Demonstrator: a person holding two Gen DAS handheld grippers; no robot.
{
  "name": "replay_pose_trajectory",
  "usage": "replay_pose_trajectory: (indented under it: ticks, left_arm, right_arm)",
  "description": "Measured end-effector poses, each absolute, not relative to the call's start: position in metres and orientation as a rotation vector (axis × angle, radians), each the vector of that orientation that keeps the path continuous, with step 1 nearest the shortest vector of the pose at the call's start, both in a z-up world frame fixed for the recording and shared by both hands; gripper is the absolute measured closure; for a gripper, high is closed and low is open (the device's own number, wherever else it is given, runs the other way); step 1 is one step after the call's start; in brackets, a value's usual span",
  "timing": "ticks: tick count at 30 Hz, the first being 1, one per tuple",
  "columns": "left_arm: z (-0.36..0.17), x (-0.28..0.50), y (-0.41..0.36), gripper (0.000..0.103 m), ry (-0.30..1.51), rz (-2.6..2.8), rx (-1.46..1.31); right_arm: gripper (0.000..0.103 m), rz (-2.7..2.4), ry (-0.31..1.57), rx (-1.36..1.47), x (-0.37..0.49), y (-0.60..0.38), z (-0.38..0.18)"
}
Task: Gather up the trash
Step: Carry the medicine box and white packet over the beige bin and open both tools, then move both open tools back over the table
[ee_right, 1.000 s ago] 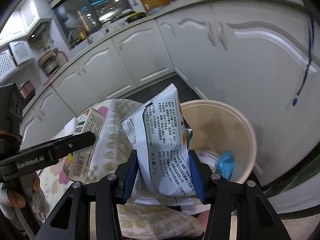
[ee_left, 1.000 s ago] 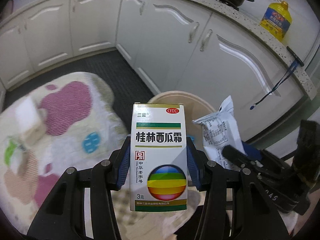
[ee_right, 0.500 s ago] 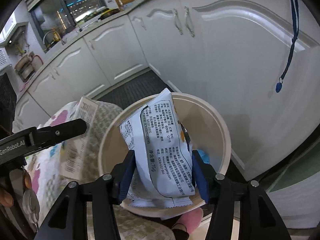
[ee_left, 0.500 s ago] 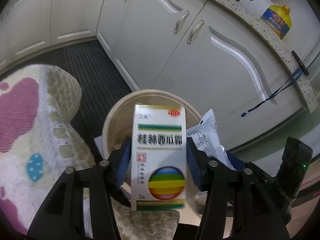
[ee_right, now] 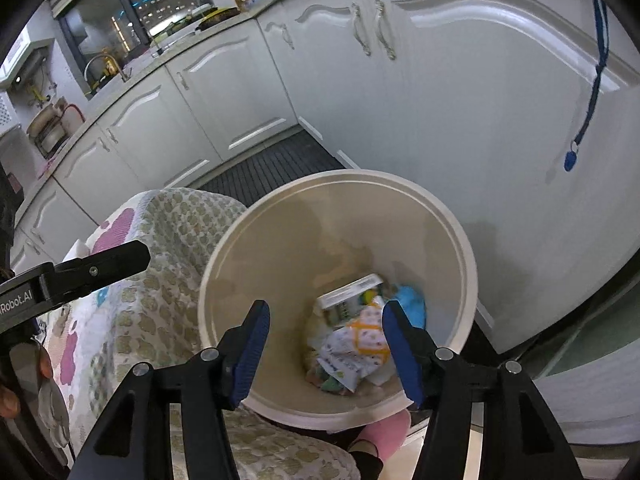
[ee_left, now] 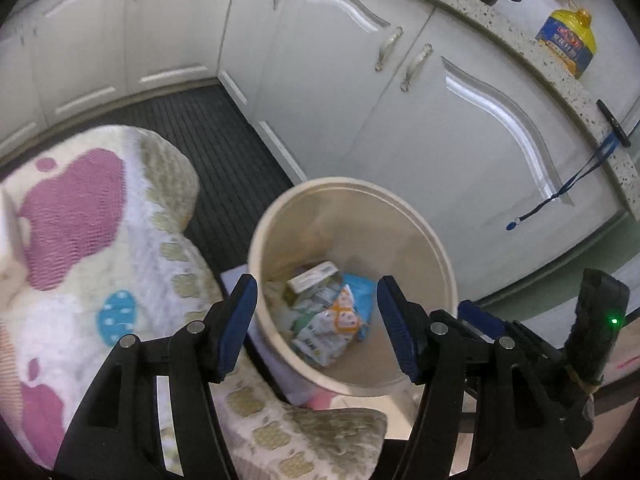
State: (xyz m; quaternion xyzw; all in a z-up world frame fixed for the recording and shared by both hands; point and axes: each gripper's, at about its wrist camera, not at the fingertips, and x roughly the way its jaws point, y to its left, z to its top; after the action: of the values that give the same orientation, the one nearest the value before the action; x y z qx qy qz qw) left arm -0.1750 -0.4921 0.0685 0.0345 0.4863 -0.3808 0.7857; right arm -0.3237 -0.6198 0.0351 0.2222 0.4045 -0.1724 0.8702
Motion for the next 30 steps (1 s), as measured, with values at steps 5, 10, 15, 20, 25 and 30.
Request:
replay_pose_trajectory:
  ticks: [5, 10, 15, 20, 25, 30]
  left_arm:
    - [0.078, -0.18, -0.477, 0.042, 1.0, -0.764, 0.096]
    - [0.089, -0.19, -0.46, 0.042, 0.963, -0.726, 0.12]
    - [0.1, -0.198, -0.436, 0.042, 0.941, -0.698, 0.11]
    - [0.112, -0.207, -0.404, 0.042, 0.923, -0.67, 0.107]
    - [0.12, -0.213, -0.365, 0.042, 0.917, -0.64, 0.079]
    - [0.126, -0.215, -0.32, 0.042, 0.942, -0.624, 0.046]
  right_arm:
    - [0.046, -0.341, 0.837, 0.441, -0.321, -0.607, 0.042]
    - [0.045, -0.313, 0.829, 0.426, -0.318, -0.589, 0.049]
    - [0.045, -0.273, 0.818, 0.407, -0.313, -0.568, 0.058]
    - [0.045, -0.222, 0.801, 0.383, -0.304, -0.541, 0.07]
    - [0.043, -0.166, 0.792, 0.358, -0.293, -0.512, 0.079]
    - [0.043, -0.104, 0.79, 0.332, -0.287, -0.482, 0.086]
